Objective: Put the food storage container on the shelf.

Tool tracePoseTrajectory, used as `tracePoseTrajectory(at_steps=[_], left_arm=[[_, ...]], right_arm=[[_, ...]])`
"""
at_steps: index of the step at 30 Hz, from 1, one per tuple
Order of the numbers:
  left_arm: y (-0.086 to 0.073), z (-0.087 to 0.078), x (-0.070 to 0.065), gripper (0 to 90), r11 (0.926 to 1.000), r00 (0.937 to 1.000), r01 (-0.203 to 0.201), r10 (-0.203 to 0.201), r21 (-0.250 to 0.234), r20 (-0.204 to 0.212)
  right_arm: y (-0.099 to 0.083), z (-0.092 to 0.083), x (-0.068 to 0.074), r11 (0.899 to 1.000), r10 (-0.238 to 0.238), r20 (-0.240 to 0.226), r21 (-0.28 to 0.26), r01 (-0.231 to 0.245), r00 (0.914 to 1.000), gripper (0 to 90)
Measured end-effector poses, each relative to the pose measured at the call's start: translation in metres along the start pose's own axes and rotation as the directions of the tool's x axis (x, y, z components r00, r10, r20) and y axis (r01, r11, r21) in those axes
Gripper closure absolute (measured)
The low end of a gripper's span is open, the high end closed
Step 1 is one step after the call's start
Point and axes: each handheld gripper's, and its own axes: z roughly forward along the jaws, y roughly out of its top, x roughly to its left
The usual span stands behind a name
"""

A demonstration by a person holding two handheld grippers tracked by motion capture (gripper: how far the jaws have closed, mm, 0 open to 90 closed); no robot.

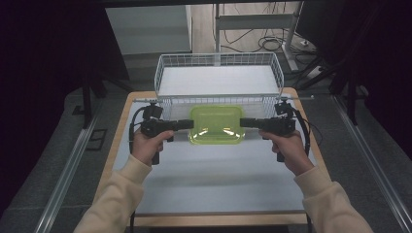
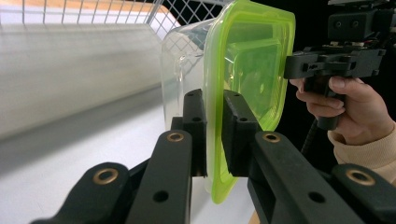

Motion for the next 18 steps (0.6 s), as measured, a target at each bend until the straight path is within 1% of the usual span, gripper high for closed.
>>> tracePoseTrajectory(at_steps=[1,4,7,9,10,11,14,15,17,18], left_arm=[[0.004,0.000,-0.001,81.3,1.0000,1.0000,-0.002,0.002,-0.002,-0.002],[0.014,-0.003,-0.001,81.3,0.9999,0.9999,-0.016,0.016,-0.003,-0.002],[0.018,-0.003,-0.001,81.3,0.9998,0.9998,-0.018,0.018,-0.002,-0.002],[0.024,-0.003,-0.001,81.2,0.9999,0.9998,-0.016,0.016,-0.003,-0.009],[0.024,-0.003,-0.001,81.2,0.9999,0.9998,-0.016,0.016,-0.003,-0.009],[0.026,-0.002,-0.001,81.2,0.9999,0.9999,-0.014,0.014,-0.002,-0.009],[0.033,0.000,0.000,81.2,0.9999,0.9999,-0.012,0.012,0.001,-0.012],[0.036,0.001,0.000,81.2,0.9998,0.9997,-0.017,0.017,0.006,-0.018],[0.038,0.001,0.001,81.2,0.9997,0.9995,-0.022,0.022,0.009,-0.021],[0.041,0.002,0.001,81.1,0.9998,0.9997,-0.016,0.016,0.010,-0.017]], right_arm=[[0.003,0.000,0.001,1.000,0.002,0.002,-0.003,-0.002,1.0000,82.8],[0.013,-0.001,0.004,1.000,-0.011,0.008,-0.014,0.011,0.9999,82.8],[0.018,-0.001,0.006,1.000,-0.020,0.013,-0.014,0.020,0.9997,82.7],[0.025,-0.001,0.007,0.999,-0.028,0.020,-0.017,0.028,0.9994,82.6],[0.025,-0.001,0.007,0.999,-0.028,0.020,-0.017,0.028,0.9994,82.6],[0.029,0.000,0.005,0.999,-0.027,0.025,-0.023,0.028,0.9993,82.6],[0.033,0.000,0.004,0.999,-0.022,0.024,-0.023,0.022,0.9995,82.6],[0.037,0.000,0.002,1.000,-0.021,0.026,-0.022,0.022,0.9994,82.6],[0.038,0.000,0.002,0.999,-0.023,0.029,-0.022,0.023,0.9993,82.6],[0.042,0.000,0.001,0.999,-0.024,0.031,-0.023,0.025,0.9992,82.5]])
